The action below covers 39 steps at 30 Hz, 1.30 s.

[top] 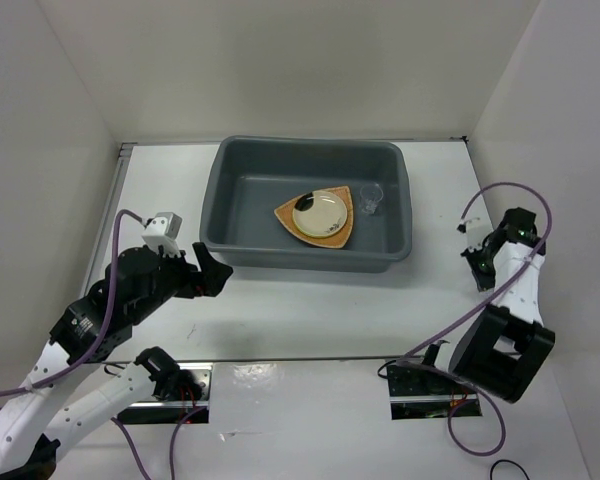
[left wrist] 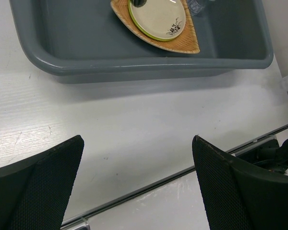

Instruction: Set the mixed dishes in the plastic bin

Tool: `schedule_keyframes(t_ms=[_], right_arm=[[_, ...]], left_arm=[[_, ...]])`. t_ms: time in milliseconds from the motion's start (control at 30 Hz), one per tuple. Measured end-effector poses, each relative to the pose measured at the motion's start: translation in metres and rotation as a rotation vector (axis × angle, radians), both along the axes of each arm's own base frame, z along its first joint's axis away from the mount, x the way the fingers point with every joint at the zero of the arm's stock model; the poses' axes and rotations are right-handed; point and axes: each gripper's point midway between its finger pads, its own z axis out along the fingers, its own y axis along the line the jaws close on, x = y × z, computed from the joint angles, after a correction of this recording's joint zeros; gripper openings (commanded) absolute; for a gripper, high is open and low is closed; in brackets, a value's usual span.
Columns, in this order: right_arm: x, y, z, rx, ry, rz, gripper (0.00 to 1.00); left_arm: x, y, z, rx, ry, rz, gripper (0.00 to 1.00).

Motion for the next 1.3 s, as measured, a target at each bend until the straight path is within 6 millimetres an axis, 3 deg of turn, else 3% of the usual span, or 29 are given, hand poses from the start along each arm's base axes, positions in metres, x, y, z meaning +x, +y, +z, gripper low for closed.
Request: schedule_keyframes(t_ms=[67, 133, 200, 267, 300, 367, 400, 500, 600, 700, 800, 1033, 1300], right_arm=[[0.010, -0.001, 0.038, -0.026, -0.084, 0.009, 0.00], [0.026, 0.000, 0.096, -0.072, -0.216, 0.039, 0.00], [0.047, 0.012, 0.169, -0.138, -0.401, 0.106, 0.01], [0.063, 0.047, 0.230, -0.149, -0.571, 0.216, 0.01], [0.068, 0.068, 0.250, -0.128, -0.623, 0.279, 0.01], [0.070, 0.117, 0.274, -0.042, -0.689, 0.403, 0.01], [0.070, 0.138, 0.275, 0.002, -0.690, 0.460, 0.02], [0.072, 0.185, 0.249, 0.109, -0.569, 0.583, 0.02], [0.087, 0.212, 0.211, 0.179, -0.390, 0.628, 0.02], [0.115, 0.225, 0.176, 0.210, -0.256, 0.623, 0.02], [0.129, 0.231, 0.143, 0.229, -0.148, 0.615, 0.03], [0.138, 0.241, 0.115, 0.231, -0.111, 0.622, 0.04], [0.143, 0.277, 0.058, 0.203, -0.043, 0.671, 0.04]], left_arm=[[0.000, 0.000, 0.000, 0.000, -0.001, 0.001, 1.00], [0.000, 0.001, 0.000, 0.001, -0.002, 0.004, 1.00], [0.001, 0.001, 0.000, 0.002, -0.003, 0.007, 1.00], [0.001, 0.002, 0.000, 0.003, -0.004, 0.009, 1.00], [0.001, 0.002, 0.000, 0.003, -0.004, 0.010, 1.00], [0.001, 0.002, 0.000, 0.003, -0.004, 0.010, 1.00], [0.001, 0.002, 0.001, 0.002, -0.005, 0.010, 1.00], [0.000, 0.003, 0.002, -0.002, -0.011, 0.011, 1.00], [-0.001, 0.005, 0.004, -0.008, -0.024, 0.017, 1.00], [-0.002, 0.006, 0.004, -0.009, -0.027, 0.021, 1.00], [-0.001, 0.007, 0.004, -0.007, -0.027, 0.024, 1.00], [-0.001, 0.007, 0.004, -0.007, -0.027, 0.025, 1.00], [-0.001, 0.007, 0.004, -0.008, -0.027, 0.026, 1.00]])
